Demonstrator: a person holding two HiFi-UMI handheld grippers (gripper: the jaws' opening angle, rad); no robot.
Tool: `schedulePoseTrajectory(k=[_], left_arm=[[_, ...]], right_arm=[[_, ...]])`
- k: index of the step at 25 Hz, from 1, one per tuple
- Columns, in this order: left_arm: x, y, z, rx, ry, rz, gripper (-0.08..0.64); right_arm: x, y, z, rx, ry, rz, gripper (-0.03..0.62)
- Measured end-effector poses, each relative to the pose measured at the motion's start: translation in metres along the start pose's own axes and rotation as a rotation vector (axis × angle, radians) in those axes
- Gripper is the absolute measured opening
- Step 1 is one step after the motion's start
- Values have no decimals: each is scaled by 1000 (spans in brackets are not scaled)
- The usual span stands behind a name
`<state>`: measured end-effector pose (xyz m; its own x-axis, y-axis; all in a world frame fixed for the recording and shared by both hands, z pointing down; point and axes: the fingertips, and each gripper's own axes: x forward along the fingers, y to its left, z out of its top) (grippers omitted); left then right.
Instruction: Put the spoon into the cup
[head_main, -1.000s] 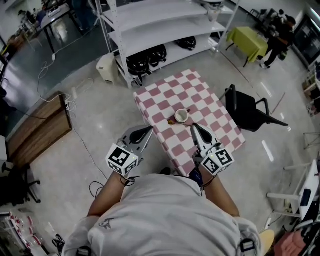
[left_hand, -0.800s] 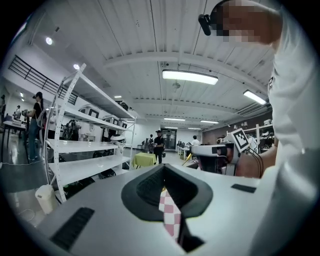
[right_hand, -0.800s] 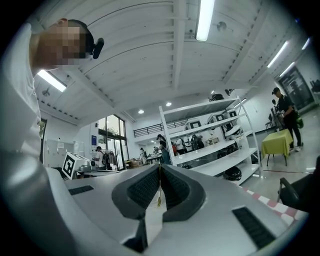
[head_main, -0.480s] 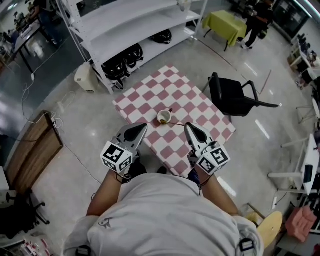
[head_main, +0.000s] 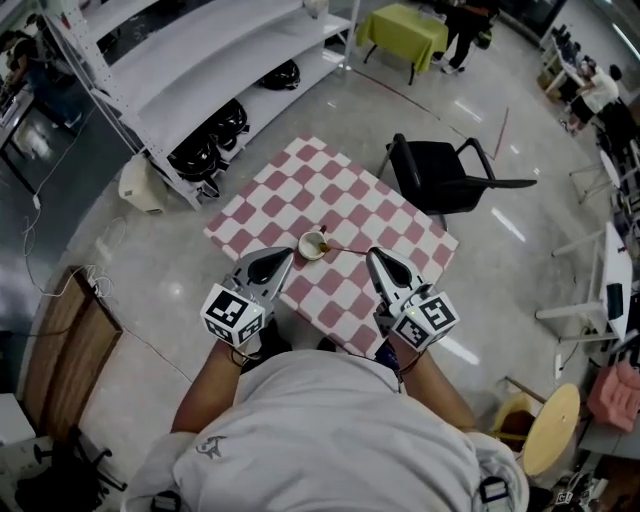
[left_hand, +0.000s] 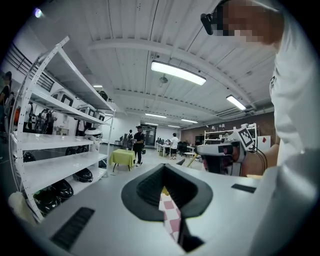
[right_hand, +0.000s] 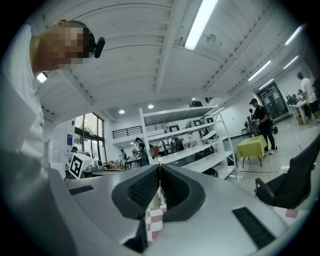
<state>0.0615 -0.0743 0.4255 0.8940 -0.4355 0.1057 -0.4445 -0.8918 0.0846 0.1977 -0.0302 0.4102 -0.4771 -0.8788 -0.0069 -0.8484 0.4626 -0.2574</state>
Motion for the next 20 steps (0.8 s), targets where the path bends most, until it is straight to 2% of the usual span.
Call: schedulePoseTrajectory(k=[7,20], left_arm=[[2,33,5,-1,19,-94,12],[-12,88,9,46,46,-293,12]], right_arm=[[27,8,5,-3,-24,-73,34],[66,35,3,4,-147,-280,34]])
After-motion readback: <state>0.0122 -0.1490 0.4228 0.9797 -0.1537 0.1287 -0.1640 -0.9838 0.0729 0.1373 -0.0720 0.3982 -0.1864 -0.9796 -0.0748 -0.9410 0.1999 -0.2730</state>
